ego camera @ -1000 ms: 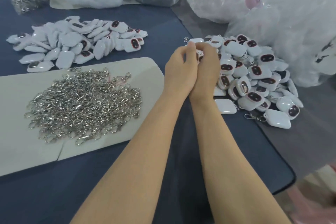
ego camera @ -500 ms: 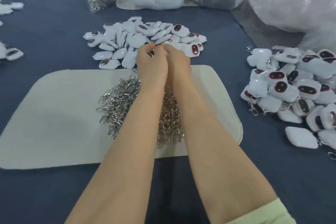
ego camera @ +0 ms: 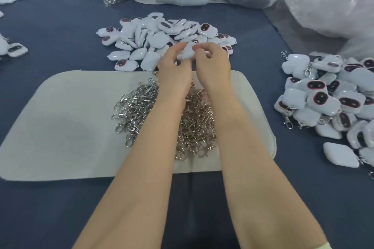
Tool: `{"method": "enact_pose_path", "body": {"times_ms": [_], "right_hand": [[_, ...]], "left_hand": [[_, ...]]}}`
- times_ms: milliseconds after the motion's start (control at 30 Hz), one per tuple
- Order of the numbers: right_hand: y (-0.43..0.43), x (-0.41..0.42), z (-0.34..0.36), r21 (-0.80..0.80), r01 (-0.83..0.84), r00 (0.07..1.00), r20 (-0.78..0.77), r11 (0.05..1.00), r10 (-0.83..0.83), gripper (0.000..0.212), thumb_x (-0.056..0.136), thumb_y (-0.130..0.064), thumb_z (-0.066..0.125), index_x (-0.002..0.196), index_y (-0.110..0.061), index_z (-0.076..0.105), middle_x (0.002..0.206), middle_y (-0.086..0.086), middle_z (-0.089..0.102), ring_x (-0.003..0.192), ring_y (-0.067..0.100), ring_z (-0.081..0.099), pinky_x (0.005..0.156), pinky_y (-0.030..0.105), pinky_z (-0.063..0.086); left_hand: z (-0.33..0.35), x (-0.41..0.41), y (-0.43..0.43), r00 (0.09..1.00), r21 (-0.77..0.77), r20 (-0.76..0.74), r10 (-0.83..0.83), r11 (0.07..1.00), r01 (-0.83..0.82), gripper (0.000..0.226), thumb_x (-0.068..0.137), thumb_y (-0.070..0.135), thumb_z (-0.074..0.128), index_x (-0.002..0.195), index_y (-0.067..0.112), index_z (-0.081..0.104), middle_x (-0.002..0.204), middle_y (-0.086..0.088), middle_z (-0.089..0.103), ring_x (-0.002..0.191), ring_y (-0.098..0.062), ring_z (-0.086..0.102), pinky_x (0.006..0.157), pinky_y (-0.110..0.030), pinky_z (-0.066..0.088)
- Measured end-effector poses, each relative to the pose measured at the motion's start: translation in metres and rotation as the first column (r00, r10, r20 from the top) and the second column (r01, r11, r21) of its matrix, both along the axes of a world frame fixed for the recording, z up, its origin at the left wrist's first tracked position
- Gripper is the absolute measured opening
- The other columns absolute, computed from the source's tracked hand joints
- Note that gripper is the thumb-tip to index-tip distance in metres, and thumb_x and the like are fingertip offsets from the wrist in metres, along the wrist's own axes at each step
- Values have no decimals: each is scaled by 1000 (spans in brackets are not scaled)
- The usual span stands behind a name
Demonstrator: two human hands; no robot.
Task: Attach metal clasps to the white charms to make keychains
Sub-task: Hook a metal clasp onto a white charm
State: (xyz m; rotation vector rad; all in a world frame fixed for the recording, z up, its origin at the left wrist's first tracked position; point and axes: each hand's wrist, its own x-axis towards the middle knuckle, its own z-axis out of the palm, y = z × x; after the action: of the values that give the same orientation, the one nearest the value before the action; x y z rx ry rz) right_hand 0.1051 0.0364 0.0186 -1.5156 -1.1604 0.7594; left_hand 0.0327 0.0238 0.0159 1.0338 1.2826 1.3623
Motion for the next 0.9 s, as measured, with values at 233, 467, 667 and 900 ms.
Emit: {"method": "enact_pose_path", "body": {"times_ms": [233, 467, 667, 900], "right_hand": [[-38, 14, 14, 32, -131, 990, -51, 991, 133, 17, 92, -14, 51, 95, -21, 66, 68, -12, 63, 69, 7, 63, 66, 20, 51], [-67, 15, -14, -194, -126, 850, 484, 973, 207, 31, 90, -31, 58, 119, -19, 62, 108, 1, 63, 102, 13, 60, 87, 28, 49], [-66, -9, -30, -187, -92, 647, 736, 978, 202, 25, 92, -28, 54, 117, -23, 58, 116, 6, 59, 112, 30, 51, 87, 39, 40], [-64, -7, -31, -37, -51, 898, 435, 998, 62, 23, 95, -25, 54, 112, -16, 67, 109, 1, 69, 102, 19, 60, 87, 27, 43]], "left_hand": [[4, -16, -31, 977, 65, -191, -100, 991, 114, 10, 93, 21, 57, 102, 20, 62, 103, -7, 67, 86, -16, 65, 73, -28, 56], [-11, -42, -61, 979, -77, 203, 26, 997, -10, 25, 98, 21, 49, 114, 3, 55, 97, -12, 70, 72, -15, 73, 59, -19, 54], [-11, -43, -61, 906, -101, 423, 29, 995, 16, 33, 91, 7, 42, 120, -6, 48, 95, -18, 70, 77, -25, 73, 52, -22, 53], [-13, -42, -59, 982, 14, 176, 70, 997, -74, 34, 95, 6, 36, 115, 27, 53, 108, -13, 63, 70, -18, 73, 55, -20, 54]]}}
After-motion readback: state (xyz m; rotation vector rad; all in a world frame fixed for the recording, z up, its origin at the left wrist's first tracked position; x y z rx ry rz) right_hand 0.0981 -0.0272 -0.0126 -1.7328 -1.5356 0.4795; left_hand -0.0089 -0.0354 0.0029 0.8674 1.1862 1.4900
